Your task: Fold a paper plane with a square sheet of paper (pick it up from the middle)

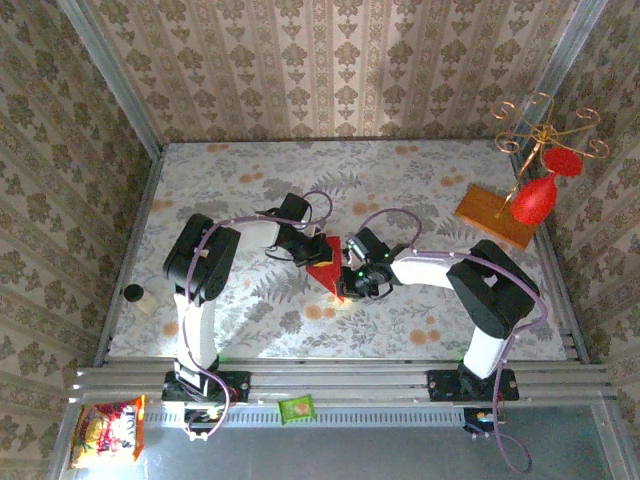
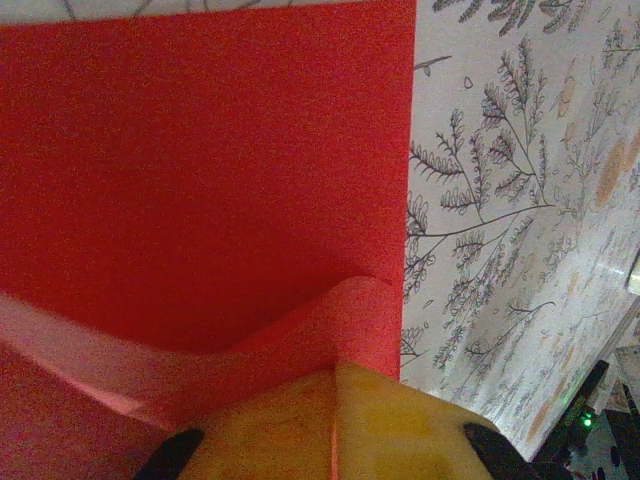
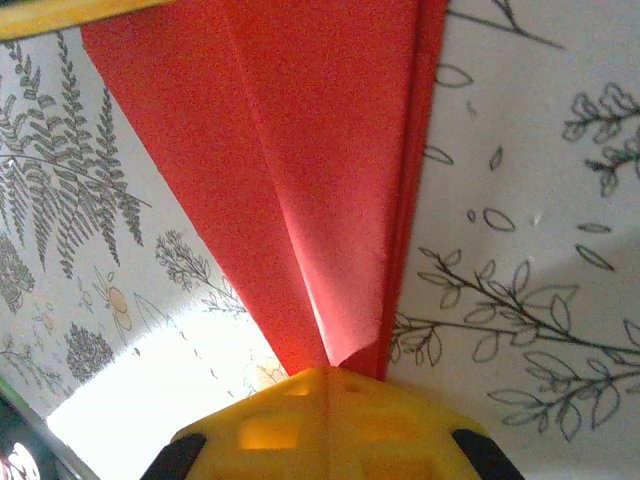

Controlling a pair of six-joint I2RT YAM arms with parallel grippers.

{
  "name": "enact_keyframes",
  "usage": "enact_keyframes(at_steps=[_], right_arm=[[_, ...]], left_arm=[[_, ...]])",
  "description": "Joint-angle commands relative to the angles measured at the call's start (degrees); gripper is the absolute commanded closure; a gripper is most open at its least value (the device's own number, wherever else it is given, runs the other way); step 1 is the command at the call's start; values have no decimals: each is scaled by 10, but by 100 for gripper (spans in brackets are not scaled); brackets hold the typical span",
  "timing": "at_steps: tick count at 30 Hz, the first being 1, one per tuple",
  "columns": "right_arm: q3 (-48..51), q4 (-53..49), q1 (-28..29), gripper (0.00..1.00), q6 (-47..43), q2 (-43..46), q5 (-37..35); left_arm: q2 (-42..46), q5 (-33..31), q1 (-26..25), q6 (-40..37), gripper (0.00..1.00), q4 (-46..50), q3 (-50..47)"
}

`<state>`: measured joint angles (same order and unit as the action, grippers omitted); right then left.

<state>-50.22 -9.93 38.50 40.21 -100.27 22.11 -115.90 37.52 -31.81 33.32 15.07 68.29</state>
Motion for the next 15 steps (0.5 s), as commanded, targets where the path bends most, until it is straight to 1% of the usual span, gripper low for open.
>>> enact_keyframes(at_steps=[1, 8, 13, 15], right_arm=[[41, -101, 4, 92, -11, 8, 19], [84, -88, 3, 92, -2, 53, 21], [76, -49, 2, 87, 13, 124, -2], [66, -32, 2, 86, 19, 135, -17]], left_arm=[[-53, -116, 8, -13, 90, 79, -24], [-50, -112, 7, -15, 90, 77, -23], [-44, -102, 5, -13, 90, 71, -22], [-42, -98, 3, -14, 90, 69, -20]])
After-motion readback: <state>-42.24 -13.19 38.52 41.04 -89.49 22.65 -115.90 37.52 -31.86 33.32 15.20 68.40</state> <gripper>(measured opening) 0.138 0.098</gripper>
